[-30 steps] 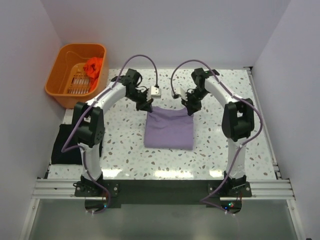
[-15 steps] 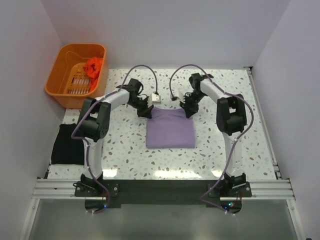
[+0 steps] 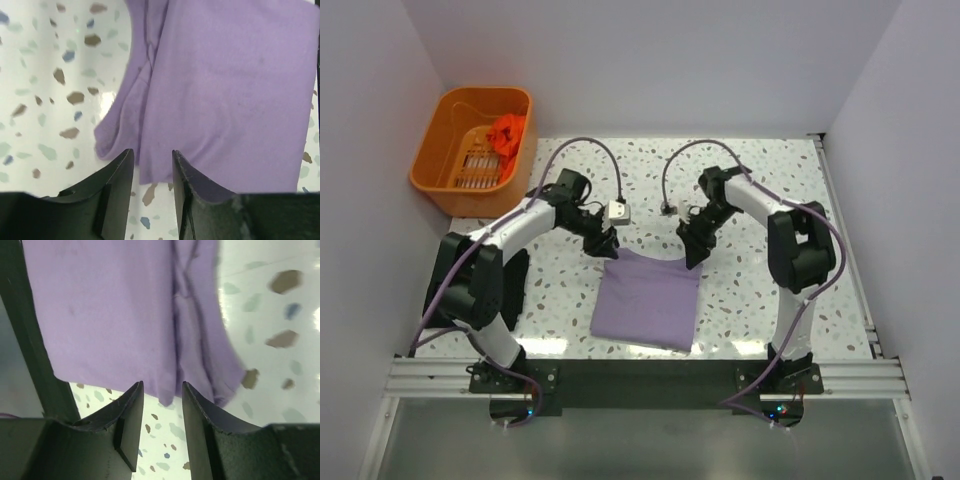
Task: Fold and stack the t-shirts
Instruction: Fold the tshirt
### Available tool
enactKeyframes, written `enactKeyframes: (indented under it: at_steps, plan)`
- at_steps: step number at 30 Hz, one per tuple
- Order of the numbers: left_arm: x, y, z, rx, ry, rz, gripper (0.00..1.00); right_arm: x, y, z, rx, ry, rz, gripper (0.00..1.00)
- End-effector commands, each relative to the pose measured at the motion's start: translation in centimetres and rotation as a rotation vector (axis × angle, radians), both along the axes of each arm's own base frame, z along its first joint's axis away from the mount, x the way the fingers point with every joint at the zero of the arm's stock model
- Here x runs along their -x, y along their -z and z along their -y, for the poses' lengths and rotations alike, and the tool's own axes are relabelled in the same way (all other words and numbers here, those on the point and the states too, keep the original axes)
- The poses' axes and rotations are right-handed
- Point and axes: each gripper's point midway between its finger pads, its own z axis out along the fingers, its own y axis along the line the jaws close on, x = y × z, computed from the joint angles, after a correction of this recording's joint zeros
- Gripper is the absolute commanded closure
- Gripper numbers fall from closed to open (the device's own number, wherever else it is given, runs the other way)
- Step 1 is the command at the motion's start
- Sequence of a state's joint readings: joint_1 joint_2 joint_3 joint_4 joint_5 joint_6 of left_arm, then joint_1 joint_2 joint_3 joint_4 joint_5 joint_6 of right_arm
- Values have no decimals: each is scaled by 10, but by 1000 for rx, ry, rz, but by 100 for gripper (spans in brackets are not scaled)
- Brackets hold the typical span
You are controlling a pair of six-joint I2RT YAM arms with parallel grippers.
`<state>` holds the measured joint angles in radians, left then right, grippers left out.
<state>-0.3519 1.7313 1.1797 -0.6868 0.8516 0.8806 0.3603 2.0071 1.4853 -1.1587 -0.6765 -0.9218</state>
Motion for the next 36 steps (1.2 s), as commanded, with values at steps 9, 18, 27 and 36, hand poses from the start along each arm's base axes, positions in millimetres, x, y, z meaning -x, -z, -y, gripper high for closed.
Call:
enactKeyframes:
  at_steps: [9,18,27,36]
  plan:
    - [1,-10,85,102,178,155,57,-84,-25,-46,-165,461,-186,87]
    - [-5,24,102,76,189,91,56,-93,-11,-64,-169,522,-257,92]
    - [9,31,100,69,220,59,73,-72,-4,-72,-160,509,-314,92]
    - [15,14,99,74,225,132,100,-47,3,-87,-142,424,-391,93]
